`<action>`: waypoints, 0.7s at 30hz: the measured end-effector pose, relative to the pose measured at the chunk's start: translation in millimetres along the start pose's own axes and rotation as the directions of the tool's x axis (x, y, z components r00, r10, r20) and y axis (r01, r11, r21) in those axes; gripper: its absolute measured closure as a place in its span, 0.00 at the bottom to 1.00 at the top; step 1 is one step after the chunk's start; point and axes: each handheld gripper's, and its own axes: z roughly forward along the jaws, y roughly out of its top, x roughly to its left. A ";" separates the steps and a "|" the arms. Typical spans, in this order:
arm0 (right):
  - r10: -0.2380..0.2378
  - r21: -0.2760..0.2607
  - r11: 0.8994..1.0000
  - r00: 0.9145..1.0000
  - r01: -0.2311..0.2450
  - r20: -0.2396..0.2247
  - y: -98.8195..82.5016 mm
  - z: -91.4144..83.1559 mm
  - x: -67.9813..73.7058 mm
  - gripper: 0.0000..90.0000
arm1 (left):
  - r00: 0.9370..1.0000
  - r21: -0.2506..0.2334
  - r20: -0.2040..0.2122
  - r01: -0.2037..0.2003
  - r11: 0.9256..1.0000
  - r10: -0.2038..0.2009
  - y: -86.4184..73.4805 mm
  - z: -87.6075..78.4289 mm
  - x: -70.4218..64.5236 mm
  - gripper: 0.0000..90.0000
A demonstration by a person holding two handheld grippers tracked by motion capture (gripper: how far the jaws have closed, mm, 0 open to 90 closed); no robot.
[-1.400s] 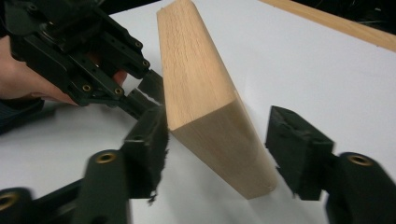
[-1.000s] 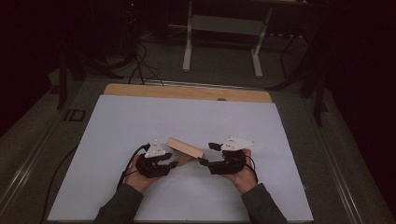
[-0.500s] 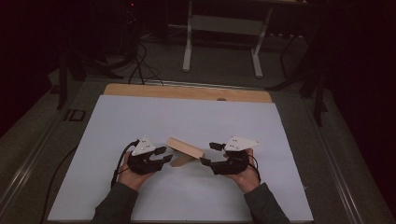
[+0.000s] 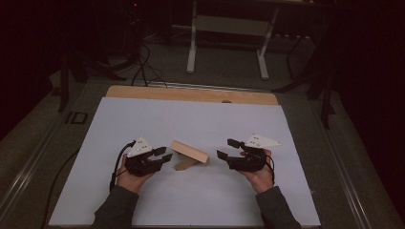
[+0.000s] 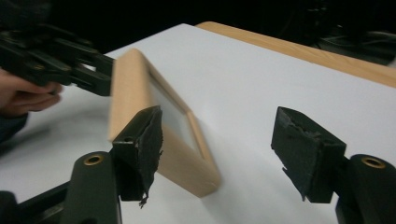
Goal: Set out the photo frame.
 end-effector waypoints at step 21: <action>-0.006 0.086 0.996 0.999 0.003 0.033 -20.0 27.9 5.4 0.99 | 0.999 0.045 0.034 -0.035 0.998 0.033 -0.3 12.9 -8.5 0.91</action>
